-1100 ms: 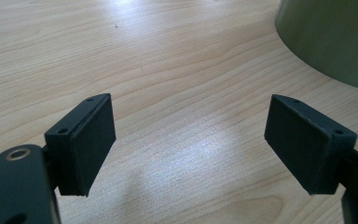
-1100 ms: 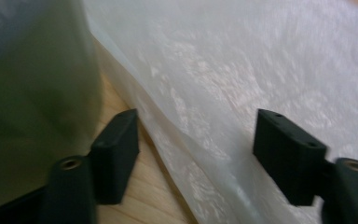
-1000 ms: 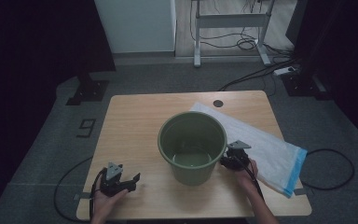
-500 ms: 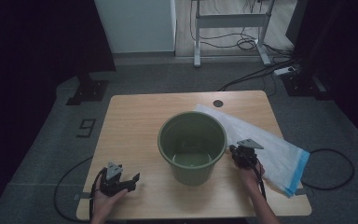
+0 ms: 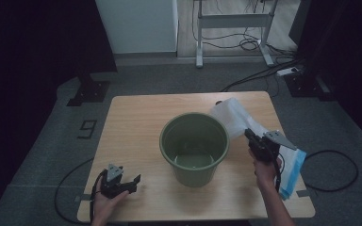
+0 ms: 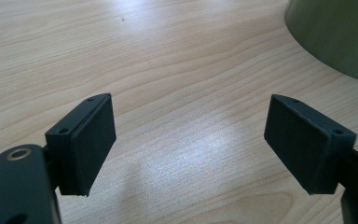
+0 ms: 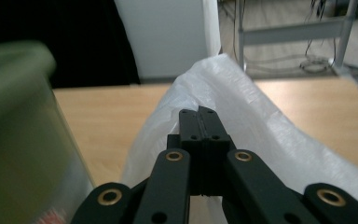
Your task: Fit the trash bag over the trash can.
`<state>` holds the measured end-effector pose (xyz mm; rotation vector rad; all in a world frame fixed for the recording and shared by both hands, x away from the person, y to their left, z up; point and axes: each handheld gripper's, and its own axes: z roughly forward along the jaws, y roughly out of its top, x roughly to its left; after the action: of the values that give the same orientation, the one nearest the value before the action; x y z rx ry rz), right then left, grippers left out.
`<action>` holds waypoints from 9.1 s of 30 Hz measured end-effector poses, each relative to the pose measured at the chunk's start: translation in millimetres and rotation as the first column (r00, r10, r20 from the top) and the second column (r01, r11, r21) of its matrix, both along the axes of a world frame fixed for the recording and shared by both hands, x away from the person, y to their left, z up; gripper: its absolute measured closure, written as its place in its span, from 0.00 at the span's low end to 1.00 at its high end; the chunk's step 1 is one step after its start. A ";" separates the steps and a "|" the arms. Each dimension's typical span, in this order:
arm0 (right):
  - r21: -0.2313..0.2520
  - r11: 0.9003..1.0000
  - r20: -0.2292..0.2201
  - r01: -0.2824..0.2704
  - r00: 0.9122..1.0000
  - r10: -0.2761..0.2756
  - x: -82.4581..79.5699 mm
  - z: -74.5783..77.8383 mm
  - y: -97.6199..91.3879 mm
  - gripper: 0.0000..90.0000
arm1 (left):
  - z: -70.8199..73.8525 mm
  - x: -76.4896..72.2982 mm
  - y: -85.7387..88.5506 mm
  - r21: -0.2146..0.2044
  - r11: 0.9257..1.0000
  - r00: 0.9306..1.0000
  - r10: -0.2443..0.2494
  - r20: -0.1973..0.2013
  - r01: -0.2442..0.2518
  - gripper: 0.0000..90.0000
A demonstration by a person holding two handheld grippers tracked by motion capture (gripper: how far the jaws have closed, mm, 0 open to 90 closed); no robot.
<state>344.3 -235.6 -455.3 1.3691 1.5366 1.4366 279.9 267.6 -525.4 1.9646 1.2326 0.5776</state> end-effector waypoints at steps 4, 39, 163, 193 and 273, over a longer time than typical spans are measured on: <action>0.020 1.000 0.048 0.002 0.999 -0.003 -7.0 15.7 -4.5 0.99 | -0.1 -0.4 -0.5 0.001 1.000 1.000 0.000 0.000 0.000 0.18; -0.070 0.991 0.451 -0.110 0.883 0.130 -78.6 209.9 16.4 0.99 | -3.6 0.7 -0.7 0.003 1.000 1.000 -0.004 -0.013 0.004 0.18; -0.059 0.998 0.260 0.002 0.966 0.014 -79.1 56.5 16.8 0.99 | 61.6 -23.3 -14.2 -0.152 0.988 0.992 -0.003 0.129 0.023 0.27; -0.156 0.937 0.234 -0.312 0.910 0.342 -78.3 79.5 102.9 0.99 | 131.3 -44.1 -93.1 -0.167 0.960 0.945 -0.171 0.279 0.224 0.25; -0.229 0.969 0.152 -0.089 0.980 0.126 -125.0 15.1 63.5 0.93 | 151.9 -25.0 -87.4 -0.373 0.905 0.915 -0.042 0.400 0.204 1.00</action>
<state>219.3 -172.1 -440.2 1.0229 1.6274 1.3598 254.8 180.2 -373.5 1.4764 0.8851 0.5542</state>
